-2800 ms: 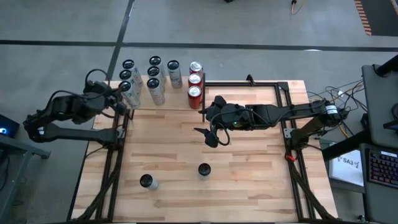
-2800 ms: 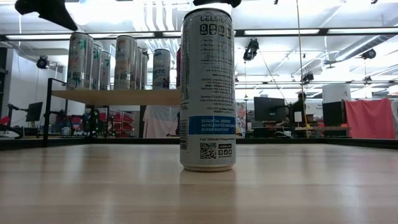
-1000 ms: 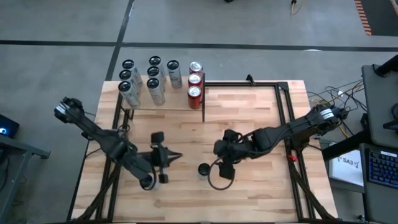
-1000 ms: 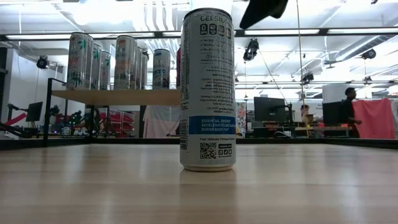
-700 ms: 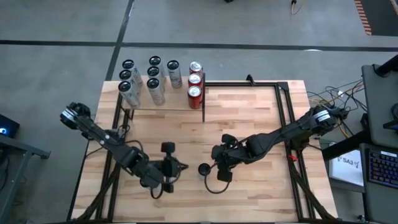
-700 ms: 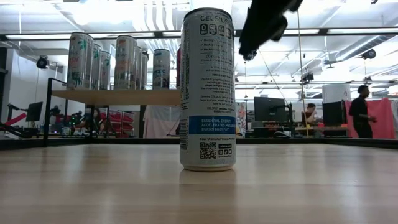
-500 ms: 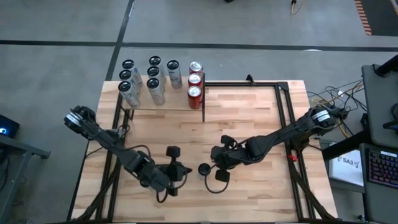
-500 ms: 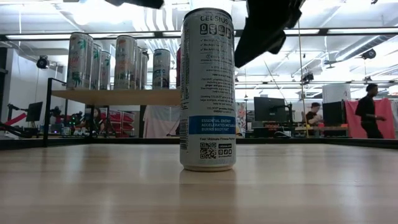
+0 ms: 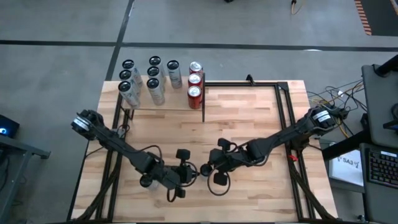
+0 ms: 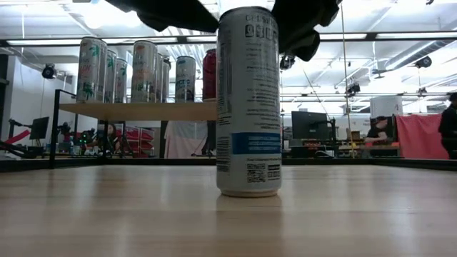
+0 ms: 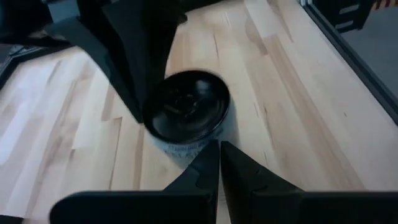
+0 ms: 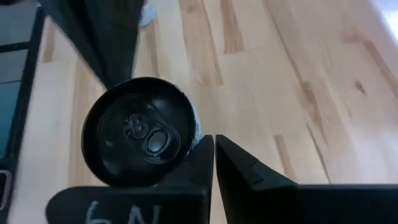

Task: Place canned beverage on shelf
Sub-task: Put the right white blue soda can on the shelf aligned with the other white blue soda can

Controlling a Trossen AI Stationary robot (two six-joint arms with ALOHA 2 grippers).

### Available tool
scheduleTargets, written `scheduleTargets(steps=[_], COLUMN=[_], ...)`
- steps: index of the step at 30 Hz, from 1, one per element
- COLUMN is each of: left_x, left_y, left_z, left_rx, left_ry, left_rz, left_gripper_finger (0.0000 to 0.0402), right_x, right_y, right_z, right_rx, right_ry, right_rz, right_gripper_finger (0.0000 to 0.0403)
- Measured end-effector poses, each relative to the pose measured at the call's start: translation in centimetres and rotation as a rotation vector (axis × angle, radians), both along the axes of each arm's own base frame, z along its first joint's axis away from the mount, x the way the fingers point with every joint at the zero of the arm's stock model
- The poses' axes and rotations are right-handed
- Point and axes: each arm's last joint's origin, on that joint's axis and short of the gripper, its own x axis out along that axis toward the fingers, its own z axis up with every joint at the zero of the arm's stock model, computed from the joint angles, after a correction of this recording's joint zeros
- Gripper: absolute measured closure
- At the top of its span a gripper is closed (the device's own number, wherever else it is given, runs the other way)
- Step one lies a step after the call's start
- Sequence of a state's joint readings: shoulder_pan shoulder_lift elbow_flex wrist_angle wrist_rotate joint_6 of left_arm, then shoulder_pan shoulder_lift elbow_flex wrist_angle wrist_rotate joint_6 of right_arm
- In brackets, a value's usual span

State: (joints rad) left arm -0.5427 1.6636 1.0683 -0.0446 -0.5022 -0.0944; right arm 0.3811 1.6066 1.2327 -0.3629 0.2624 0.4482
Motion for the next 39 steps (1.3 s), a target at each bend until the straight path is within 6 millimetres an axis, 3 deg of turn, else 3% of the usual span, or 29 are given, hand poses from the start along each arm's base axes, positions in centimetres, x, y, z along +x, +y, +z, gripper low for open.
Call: scheduleTargets(steps=[17, 26, 33, 39], left_x=[-0.2, -1.1, -0.3, -0.1], left_y=[0.9, 0.0, -0.4, -0.5], left_z=[0.3, 1.5, 0.7, 0.4], left_rx=[0.08, -0.026, -0.055, -0.098], left_ry=[-0.033, 0.049, 0.03, 0.021], left_rz=[0.156, -0.183, -0.176, -0.154], left_gripper_finger=[0.0402, 0.0402, 0.0402, 0.0402], right_x=[-1.3, -2.0, -1.8, -1.5], right_y=[1.7, 2.1, 2.0, 2.3], right_z=[-0.5, -0.9, -0.8, -0.4], right_rx=[0.071, 0.156, 0.105, 0.1], right_ry=[0.074, 0.179, 0.11, 0.04], right_rz=[-0.044, -0.006, -0.118, -0.111], right_gripper_finger=[0.0394, 0.0394, 0.0394, 0.0394])
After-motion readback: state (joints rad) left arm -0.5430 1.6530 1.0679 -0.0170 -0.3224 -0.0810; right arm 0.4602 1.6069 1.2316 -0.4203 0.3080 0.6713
